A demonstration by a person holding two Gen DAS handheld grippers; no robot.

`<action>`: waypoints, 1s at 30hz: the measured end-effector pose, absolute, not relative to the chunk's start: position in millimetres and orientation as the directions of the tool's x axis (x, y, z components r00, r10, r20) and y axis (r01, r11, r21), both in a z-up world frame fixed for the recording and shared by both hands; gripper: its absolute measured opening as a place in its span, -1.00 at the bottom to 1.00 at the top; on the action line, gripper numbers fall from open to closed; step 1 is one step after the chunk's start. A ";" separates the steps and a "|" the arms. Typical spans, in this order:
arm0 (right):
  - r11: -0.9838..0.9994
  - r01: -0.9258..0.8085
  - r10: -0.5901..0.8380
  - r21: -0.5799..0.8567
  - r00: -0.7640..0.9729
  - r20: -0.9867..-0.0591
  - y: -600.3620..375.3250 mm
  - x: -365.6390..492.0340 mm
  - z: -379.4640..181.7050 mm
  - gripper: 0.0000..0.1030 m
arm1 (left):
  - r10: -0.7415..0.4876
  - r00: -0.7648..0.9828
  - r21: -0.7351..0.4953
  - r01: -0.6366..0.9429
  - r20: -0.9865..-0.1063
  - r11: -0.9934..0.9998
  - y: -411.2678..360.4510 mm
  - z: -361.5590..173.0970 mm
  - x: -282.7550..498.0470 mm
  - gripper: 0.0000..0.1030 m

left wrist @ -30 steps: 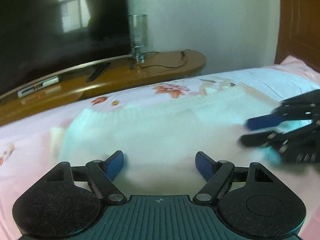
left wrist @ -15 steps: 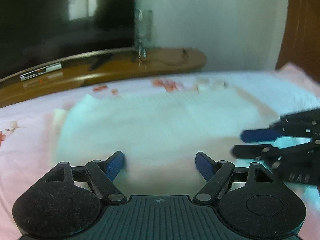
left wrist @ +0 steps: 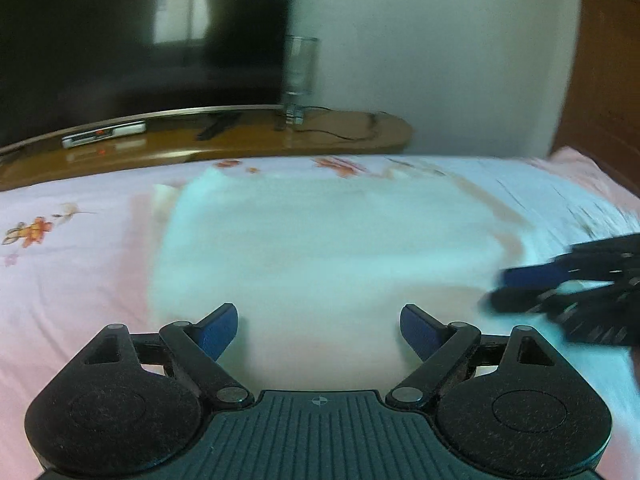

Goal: Fold small clothes
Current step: 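Smooth the folded sweater flat with both open grippers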

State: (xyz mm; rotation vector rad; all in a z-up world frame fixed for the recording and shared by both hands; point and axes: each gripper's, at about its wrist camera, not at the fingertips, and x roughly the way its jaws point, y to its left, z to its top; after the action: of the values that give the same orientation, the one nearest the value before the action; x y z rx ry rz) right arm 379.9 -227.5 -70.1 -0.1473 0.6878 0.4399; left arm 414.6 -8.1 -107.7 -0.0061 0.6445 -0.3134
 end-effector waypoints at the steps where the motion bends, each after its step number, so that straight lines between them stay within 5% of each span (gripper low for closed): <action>1: 0.886 -0.463 0.359 0.013 0.669 -0.651 -217.2 373.0 -73.9 -0.43 | -0.292 0.746 -0.105 0.288 -0.598 0.952 -13.5 -112.1 409.6 0.71; 12: 0.902 -0.425 0.269 -0.077 0.691 -0.671 -231.8 341.2 -82.4 -0.41 | -0.220 0.755 -0.073 0.224 -0.618 0.972 19.7 -127.5 378.9 0.71; 16: 0.961 -0.277 0.211 0.009 0.711 -0.671 -295.9 334.3 -84.7 -0.44 | -0.205 0.759 -0.058 0.216 -0.618 0.975 23.7 -127.9 376.4 0.71; 30: 0.968 -0.248 0.217 0.052 0.709 -0.671 -309.4 331.9 -73.3 -0.40 | -0.168 0.774 -0.072 0.156 -0.610 0.985 14.0 -114.6 370.1 0.71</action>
State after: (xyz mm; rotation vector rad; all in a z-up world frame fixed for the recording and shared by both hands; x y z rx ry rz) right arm 331.9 -309.4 -73.3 -0.0432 0.7397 0.2580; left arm 370.1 14.0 -114.6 -0.0179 0.6626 -0.1755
